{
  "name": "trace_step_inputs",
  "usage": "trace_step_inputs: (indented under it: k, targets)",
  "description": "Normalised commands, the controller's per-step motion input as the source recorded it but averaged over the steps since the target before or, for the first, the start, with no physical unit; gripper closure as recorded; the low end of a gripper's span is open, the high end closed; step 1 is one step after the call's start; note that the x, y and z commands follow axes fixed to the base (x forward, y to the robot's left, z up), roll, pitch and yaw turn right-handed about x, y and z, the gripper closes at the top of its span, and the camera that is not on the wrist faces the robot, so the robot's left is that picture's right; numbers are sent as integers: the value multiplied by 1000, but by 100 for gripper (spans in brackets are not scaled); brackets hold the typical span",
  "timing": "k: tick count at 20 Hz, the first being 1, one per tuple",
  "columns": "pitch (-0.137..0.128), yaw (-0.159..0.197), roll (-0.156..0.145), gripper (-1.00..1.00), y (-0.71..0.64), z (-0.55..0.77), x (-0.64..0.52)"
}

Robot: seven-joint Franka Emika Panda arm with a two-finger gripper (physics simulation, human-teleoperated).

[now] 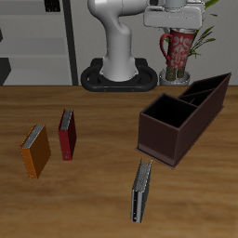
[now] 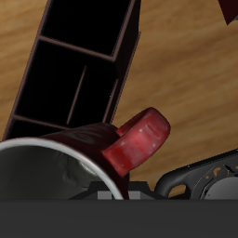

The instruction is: Place the red mug into the left desk caddy's left compartment

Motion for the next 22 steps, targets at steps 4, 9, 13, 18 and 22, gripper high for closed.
trace_step_inputs:
  k: [4,9,13,18,22]
  targets:
    - [47,-26,10,100,267,-218,46]
    - [19,31,42,100,309,-147,-43]
    - [8,7,24,100,192,-44,-25]
    - [8,36,52,100,298,-93,-14]
    - [5,14,38,100,160,-113,96]
